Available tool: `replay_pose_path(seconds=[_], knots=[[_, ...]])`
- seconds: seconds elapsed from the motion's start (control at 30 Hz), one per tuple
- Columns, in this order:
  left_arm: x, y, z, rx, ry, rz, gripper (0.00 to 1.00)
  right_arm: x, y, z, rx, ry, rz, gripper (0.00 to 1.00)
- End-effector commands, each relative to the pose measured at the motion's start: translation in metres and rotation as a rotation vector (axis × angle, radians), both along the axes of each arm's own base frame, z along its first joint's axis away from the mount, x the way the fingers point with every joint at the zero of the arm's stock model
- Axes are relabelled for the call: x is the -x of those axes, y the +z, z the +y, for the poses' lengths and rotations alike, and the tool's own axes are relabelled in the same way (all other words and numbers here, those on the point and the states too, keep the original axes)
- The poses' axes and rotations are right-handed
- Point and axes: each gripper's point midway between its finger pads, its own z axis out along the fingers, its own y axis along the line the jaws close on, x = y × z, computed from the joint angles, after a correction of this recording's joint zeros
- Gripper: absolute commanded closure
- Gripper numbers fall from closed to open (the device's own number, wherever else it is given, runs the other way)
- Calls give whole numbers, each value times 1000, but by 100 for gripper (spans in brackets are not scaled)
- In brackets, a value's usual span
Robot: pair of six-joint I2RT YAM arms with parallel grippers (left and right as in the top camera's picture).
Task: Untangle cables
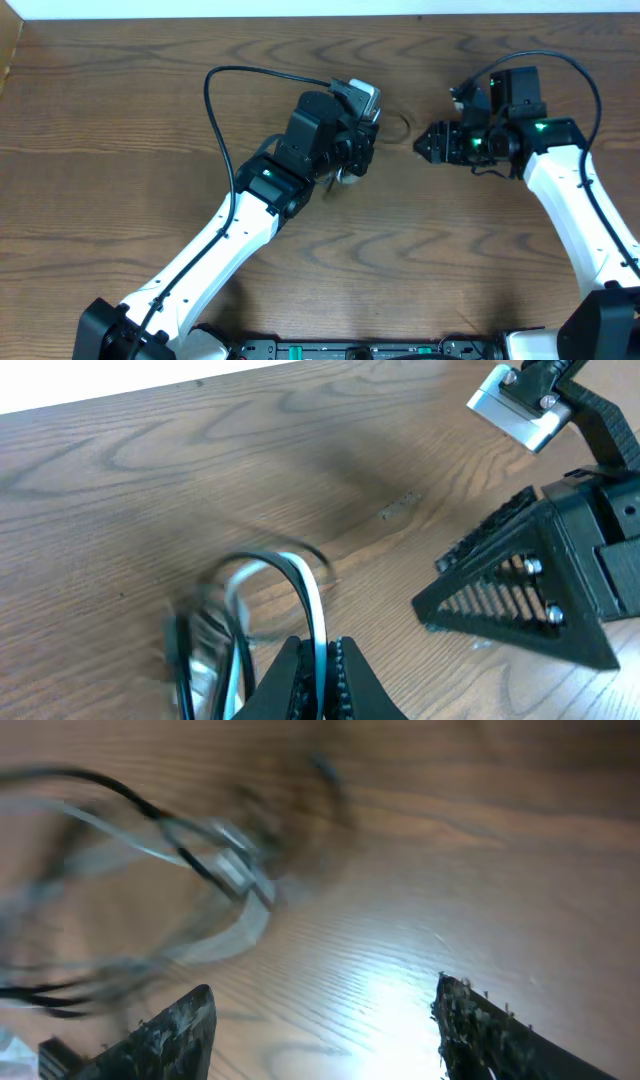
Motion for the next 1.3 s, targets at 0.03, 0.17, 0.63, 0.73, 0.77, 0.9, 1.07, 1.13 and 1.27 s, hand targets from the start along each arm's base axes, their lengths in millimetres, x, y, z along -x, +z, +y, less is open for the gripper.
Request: replay_pose_path(seconds=[0.03,0.17,0.63,0.73,0.77,0.9,1.07,1.13,1.27], knots=[[0,8,-1,41,12,14,92,4,2,25,-31,98,-33,33],[1,7,-1,39,12,20,93,4,-8,42,-22,164,-45,34],[8,-7,4,8,20,83,93,-20,-75,74,0,231,-16,48],[8,-7,5,8,21,86,93,-27,-70,85,-42,256,-59,47],[9,-8,5,7,21,88,92,-28,-70,87,-42,261,-69,47],[9,-8,5,6,21,89,92,-28,-75,108,-36,301,-104,50],[6,-8,7,1,32,85,92,-26,-102,129,-13,297,-75,67],[1,-8,14,2,54,85,93,-27,-116,126,21,240,-33,82],[-14,-7,36,49,140,124,92,-27,-131,122,38,189,15,91]])
